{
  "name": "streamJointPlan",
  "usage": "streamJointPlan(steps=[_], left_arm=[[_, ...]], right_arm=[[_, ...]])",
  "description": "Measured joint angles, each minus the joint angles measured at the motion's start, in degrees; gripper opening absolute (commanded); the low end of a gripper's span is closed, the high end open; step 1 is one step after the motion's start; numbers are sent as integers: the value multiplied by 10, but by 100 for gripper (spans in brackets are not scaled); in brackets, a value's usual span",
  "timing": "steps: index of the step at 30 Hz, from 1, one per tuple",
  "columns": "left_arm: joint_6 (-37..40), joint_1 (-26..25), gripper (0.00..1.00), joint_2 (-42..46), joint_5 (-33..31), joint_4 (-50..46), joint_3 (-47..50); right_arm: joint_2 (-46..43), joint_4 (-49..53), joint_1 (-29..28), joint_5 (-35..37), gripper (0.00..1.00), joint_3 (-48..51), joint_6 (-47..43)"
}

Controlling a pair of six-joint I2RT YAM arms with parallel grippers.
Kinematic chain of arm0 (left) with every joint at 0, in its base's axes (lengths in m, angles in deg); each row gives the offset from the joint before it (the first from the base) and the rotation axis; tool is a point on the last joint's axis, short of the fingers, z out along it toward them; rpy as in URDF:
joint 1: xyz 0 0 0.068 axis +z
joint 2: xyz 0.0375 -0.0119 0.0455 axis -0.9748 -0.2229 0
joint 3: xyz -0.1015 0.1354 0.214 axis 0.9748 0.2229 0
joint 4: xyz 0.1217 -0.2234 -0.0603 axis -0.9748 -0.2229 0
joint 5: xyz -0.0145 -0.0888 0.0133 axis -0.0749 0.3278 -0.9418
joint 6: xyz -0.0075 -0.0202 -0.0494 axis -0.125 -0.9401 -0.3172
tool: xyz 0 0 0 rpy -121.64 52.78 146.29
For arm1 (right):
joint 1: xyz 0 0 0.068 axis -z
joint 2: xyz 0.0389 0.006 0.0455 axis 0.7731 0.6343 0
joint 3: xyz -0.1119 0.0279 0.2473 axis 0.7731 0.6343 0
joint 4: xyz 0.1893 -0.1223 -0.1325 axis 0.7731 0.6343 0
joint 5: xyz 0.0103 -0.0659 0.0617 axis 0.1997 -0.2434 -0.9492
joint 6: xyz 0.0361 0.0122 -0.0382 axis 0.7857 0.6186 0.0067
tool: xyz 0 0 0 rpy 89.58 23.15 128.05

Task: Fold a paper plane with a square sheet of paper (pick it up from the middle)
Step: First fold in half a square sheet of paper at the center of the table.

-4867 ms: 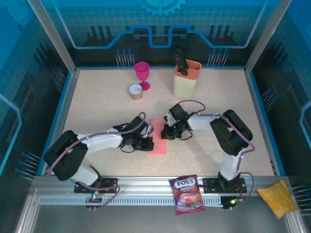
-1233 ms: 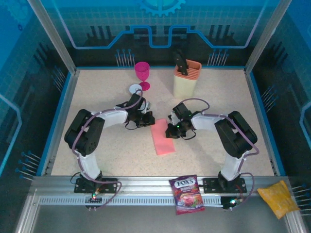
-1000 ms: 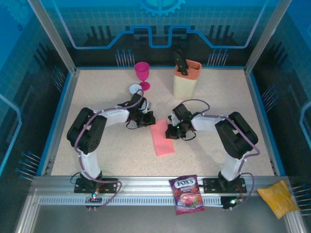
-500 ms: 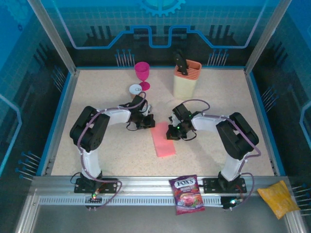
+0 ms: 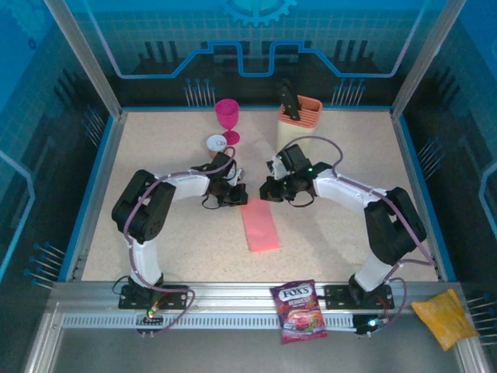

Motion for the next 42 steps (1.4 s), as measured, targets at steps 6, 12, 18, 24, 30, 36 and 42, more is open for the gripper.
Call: streamJointPlan(steps=[6,12,18,24,30,36,42], left_arm=[[9,-1,0,-3,0,-8,-6],[11,-2,0,-8,0,-12,-13],[12,-2,0,-9,-1,-13,-14],[12,-1,0,-10,0,-14,-15],[12,-1,0,-11,0,-16,-16],[17,-1,0,-11,-1,-19,-16],[29,-8,0,-11,1,-24,-17]], right_arm=[[54,-20,-51,-11,0,0,12],[92,-38,-72,-16,0,-8,20],[114,-56,-84,-19,0,-9,24],[117,-59,-85,-14,0,-9,16],[118,-55,-89,10,0,-8,-9],[107,-81,-97,25,0,21,-19],[87,-120,-100,29,0,61,-9]])
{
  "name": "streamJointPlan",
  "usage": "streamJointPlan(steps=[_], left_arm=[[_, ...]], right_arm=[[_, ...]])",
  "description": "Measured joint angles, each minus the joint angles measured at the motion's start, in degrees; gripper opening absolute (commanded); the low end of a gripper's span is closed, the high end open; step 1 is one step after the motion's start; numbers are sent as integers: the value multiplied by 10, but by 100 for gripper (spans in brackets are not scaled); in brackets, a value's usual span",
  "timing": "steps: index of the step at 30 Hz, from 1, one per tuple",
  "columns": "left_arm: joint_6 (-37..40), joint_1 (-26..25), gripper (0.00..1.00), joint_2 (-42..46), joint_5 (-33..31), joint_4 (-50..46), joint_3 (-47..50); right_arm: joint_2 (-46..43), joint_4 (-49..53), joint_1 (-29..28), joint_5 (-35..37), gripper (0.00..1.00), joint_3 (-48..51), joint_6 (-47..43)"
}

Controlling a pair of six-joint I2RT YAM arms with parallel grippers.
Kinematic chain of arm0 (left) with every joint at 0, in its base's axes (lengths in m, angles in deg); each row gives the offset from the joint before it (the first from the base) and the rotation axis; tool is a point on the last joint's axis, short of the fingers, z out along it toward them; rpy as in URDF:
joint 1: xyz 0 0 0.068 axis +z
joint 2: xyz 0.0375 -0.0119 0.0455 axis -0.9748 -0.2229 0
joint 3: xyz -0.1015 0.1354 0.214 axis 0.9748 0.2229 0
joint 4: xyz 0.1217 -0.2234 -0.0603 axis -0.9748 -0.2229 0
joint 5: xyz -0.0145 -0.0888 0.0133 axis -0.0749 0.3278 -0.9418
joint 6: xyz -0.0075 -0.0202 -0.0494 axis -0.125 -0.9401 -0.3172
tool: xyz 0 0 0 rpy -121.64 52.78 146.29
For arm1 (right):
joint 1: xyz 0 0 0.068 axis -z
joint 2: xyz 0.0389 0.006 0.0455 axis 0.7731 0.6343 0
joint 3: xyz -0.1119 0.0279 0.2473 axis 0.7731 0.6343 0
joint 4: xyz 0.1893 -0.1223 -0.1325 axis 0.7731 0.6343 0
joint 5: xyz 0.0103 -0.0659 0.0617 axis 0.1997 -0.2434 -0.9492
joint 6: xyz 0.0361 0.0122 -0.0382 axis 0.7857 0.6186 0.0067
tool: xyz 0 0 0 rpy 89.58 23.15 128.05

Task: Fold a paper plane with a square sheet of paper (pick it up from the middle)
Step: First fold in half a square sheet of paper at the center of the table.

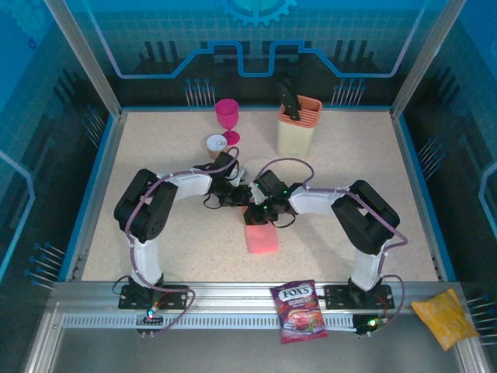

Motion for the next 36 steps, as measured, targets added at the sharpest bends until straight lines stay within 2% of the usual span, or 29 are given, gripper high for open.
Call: streamJointPlan(steps=[5,16,23,27,32,36], left_arm=[[0,-2,0,0,4,-3,0],[-4,-2,0,0,8,-2,0],[-5,-2,0,0,8,-2,0],[-5,-3,0,0,9,-3,0],[-5,-3,0,0,9,-2,0],[-5,-3,0,0,9,-2,0]], right_arm=[[-9,-9,-5,11,0,14,9],[-53,-33,-34,-13,0,90,22],[-46,16,-45,3,0,70,-1],[-49,42,-72,21,0,62,-31],[-98,83,-99,23,0,103,-52],[-159,120,-95,24,0,120,-54]])
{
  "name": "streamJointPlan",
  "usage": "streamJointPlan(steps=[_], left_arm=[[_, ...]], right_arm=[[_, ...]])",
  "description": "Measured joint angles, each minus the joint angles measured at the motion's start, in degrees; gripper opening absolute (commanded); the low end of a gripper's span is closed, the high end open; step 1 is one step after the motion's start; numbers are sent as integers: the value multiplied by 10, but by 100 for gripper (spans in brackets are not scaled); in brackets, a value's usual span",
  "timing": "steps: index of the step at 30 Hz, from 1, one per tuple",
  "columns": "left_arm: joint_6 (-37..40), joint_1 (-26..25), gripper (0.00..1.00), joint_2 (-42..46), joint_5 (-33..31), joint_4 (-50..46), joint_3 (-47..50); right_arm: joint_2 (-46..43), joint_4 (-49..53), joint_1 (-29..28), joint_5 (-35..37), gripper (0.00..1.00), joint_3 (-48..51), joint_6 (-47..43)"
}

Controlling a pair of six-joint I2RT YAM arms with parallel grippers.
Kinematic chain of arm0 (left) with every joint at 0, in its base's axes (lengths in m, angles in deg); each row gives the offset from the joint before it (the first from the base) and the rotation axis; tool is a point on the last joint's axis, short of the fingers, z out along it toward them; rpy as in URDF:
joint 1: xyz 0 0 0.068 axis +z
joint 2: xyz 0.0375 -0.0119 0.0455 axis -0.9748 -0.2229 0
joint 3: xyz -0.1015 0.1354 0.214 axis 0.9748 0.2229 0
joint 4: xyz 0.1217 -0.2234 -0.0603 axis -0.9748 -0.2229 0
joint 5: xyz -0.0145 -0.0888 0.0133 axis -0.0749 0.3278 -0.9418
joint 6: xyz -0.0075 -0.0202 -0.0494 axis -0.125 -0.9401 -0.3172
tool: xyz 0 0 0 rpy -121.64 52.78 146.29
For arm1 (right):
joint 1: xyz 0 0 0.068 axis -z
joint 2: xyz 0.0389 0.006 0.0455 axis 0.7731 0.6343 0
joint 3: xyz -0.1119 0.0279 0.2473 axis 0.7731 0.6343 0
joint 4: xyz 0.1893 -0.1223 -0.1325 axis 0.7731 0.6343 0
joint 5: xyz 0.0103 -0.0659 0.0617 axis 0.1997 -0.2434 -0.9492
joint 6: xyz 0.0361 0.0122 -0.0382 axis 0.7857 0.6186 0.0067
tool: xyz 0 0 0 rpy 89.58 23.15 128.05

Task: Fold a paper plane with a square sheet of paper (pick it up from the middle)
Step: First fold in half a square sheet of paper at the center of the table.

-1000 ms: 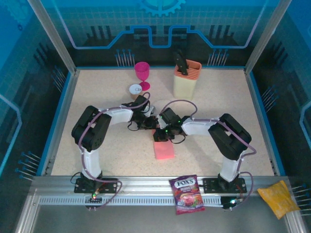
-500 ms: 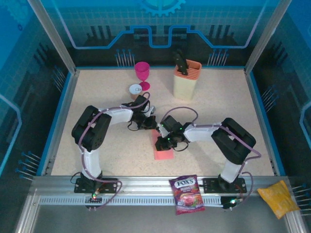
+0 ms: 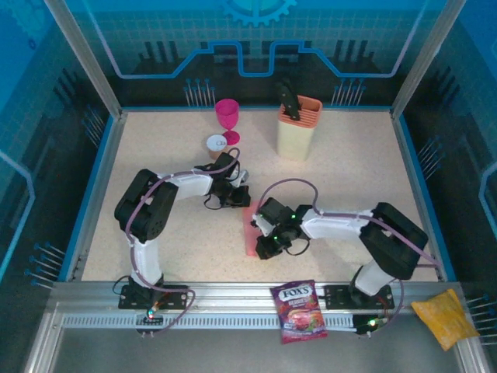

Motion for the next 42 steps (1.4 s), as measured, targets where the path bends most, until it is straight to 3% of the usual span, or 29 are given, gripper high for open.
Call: streamJointPlan(steps=[7,16,31,42], left_arm=[[0,0,0,0,0,0,0],[0,0,0,0,0,0,0],[0,18,0,0,0,7,4],[0,6,0,0,-5,13,4]], right_arm=[[-39,-13,45,-6,0,-35,23],[67,-98,53,-19,0,-100,78],[121,-180,43,17,0,-97,76],[111,-227,33,27,0,-11,85]])
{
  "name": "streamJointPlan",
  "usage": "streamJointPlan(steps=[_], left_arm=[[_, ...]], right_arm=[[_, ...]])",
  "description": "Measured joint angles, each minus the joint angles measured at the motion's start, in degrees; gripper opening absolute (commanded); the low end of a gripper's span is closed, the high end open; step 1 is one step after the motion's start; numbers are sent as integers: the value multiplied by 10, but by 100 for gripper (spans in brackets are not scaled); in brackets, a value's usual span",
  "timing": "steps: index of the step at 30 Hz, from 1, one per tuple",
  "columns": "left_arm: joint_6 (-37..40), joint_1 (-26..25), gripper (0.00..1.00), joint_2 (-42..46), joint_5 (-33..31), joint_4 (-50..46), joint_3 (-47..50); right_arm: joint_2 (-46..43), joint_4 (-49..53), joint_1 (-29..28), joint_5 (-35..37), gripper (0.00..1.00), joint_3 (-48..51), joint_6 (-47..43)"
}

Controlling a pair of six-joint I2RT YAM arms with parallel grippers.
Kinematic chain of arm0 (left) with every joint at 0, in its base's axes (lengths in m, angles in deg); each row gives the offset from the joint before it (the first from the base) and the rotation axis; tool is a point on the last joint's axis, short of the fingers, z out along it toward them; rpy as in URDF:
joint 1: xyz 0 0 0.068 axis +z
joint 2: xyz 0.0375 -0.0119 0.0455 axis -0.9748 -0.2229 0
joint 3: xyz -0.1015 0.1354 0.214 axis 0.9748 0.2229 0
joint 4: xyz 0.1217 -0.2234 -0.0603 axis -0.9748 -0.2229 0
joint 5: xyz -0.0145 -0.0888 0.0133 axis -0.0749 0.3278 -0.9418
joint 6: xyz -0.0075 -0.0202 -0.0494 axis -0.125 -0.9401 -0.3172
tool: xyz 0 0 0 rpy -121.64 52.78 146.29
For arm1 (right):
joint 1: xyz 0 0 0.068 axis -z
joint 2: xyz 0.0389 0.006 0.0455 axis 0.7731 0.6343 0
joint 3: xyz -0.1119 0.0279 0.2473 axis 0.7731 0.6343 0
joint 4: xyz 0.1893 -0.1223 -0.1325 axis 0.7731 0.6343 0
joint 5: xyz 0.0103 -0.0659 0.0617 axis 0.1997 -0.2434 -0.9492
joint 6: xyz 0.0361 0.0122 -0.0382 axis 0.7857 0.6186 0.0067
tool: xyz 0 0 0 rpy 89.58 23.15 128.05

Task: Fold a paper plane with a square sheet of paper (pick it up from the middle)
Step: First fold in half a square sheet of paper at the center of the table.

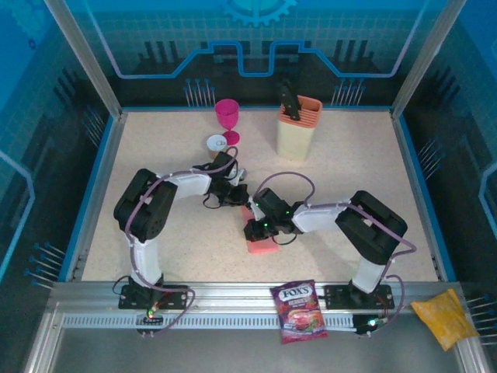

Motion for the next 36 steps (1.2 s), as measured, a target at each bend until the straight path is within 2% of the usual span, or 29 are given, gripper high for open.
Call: streamJointPlan(steps=[15,36], left_arm=[[0,-4,0,0,0,-6,0],[0,-8,0,0,13,-27,-2]], right_arm=[[-10,27,-26,17,0,-3,-53],[-69,-2,-67,19,0,75,-67]])
